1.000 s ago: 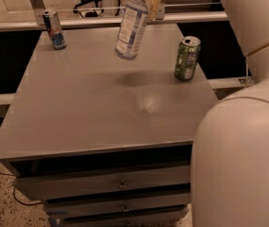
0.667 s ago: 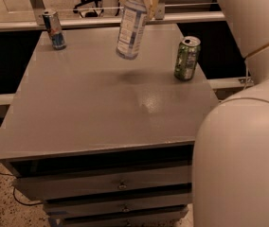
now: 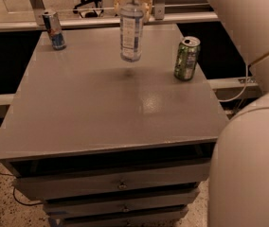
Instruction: Place blue plastic bottle upright
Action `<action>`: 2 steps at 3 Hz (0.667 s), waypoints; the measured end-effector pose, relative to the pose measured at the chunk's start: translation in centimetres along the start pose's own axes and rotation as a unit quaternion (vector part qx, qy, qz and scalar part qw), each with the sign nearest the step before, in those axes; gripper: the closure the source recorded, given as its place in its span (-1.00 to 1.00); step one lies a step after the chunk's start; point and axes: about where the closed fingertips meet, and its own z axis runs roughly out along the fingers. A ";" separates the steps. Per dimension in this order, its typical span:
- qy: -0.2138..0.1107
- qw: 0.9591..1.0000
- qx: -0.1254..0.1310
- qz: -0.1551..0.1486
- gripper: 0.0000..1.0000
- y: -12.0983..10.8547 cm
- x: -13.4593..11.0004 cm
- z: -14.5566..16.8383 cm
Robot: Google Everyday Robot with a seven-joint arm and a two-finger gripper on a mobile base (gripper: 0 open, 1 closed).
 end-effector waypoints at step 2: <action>0.003 0.984 0.038 -0.171 1.00 -0.5 -1.8 1.1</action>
Offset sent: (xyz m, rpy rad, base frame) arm -0.0220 0.0147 -0.0203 -0.1122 -0.2163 0.4991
